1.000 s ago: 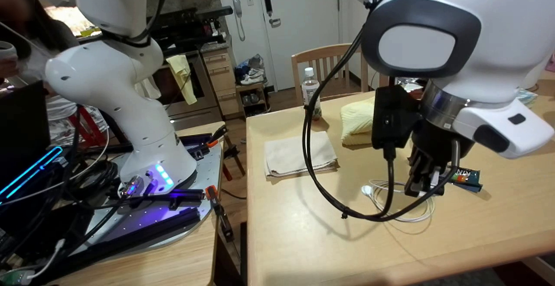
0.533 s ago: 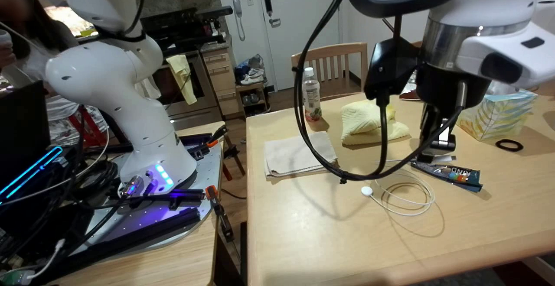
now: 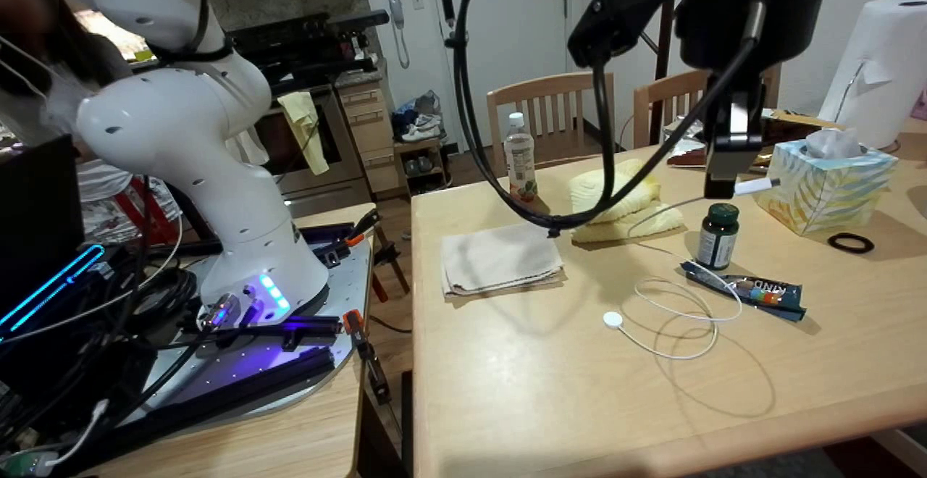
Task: Put the right end of the charger on the white towel
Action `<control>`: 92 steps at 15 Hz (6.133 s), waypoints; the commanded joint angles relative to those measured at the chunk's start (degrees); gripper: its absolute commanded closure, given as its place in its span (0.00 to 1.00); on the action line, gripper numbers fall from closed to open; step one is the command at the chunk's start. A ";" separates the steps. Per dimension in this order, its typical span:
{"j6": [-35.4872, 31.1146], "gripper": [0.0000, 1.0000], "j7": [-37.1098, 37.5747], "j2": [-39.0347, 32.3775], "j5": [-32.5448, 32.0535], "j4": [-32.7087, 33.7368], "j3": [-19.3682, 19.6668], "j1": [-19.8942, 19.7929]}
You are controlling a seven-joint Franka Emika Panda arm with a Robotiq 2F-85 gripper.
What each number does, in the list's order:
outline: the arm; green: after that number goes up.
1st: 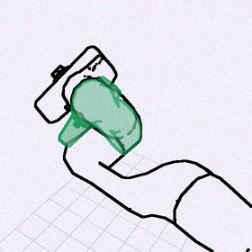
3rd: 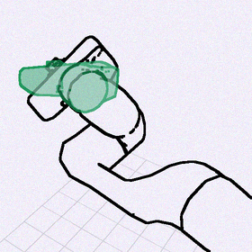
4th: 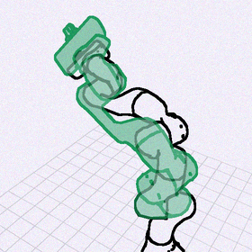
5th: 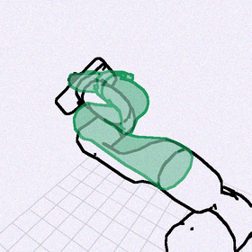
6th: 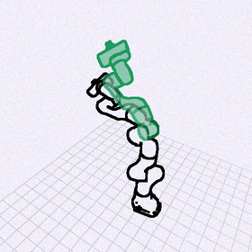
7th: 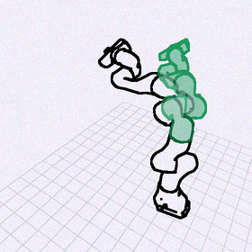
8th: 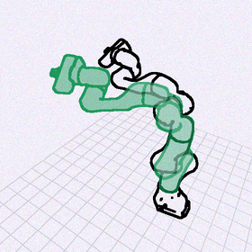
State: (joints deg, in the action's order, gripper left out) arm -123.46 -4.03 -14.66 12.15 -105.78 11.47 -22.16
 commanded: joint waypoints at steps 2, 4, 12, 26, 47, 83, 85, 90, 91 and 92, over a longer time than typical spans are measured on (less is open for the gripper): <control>-3.74 0.99 1.44 10.37 0.47 -7.91 1.66 2.21; -4.48 0.99 2.45 14.01 -0.05 -9.91 2.12 3.01; -9.05 0.99 10.31 31.01 -5.44 -21.48 2.02 4.45; -7.82 0.99 12.42 40.56 -17.85 -35.82 -5.43 5.78; -10.62 0.99 6.76 13.93 -21.77 -38.10 -11.13 21.21; -36.30 0.09 15.64 -4.87 -16.22 -40.29 -15.32 31.80; -37.43 0.01 15.80 -4.34 -15.85 -40.82 -15.17 31.88; -39.03 0.00 16.47 -2.89 -15.81 -41.91 -14.31 32.37; -38.86 0.00 16.72 -2.39 -16.03 -42.16 -13.95 32.49; -38.42 0.00 17.42 -1.42 -16.50 -42.65 -13.23 32.81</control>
State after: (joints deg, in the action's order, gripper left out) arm -160.96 11.84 -19.71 -4.81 -145.34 -3.05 9.80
